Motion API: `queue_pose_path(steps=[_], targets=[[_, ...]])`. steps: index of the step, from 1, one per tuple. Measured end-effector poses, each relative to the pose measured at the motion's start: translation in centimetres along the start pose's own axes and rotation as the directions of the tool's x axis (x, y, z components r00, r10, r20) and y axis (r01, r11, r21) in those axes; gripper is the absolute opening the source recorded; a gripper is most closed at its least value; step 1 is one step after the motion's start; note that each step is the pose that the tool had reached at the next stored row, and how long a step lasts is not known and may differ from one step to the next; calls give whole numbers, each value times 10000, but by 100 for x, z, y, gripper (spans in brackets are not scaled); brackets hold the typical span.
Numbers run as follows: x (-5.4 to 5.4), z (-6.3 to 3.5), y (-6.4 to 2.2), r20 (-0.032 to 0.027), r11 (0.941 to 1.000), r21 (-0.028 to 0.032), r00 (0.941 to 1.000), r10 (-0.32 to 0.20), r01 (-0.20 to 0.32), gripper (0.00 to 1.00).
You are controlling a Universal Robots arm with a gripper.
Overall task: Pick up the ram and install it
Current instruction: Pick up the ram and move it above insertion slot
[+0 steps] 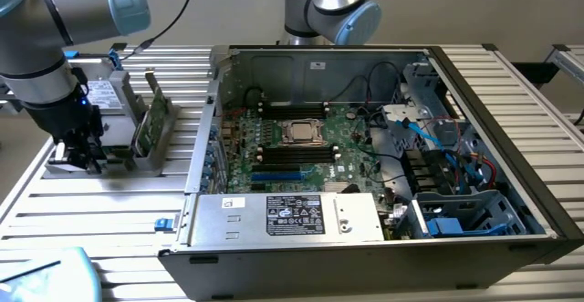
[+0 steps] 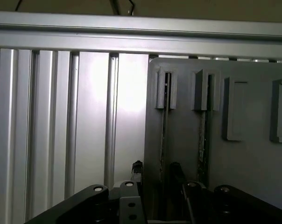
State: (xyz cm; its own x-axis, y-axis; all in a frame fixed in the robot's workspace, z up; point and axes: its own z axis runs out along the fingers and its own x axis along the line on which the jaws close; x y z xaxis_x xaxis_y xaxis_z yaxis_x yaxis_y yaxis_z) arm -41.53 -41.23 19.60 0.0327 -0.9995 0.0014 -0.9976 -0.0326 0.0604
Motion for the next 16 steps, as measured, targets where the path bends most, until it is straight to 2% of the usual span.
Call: queue_pose_path(steps=[8, 16], targets=[[-5, 9, -2, 65, 10000, 5, 10000, -5, 5, 37], [-22, 8, -2, 77, 10000, 4, 10000, -5, 5, 37]])
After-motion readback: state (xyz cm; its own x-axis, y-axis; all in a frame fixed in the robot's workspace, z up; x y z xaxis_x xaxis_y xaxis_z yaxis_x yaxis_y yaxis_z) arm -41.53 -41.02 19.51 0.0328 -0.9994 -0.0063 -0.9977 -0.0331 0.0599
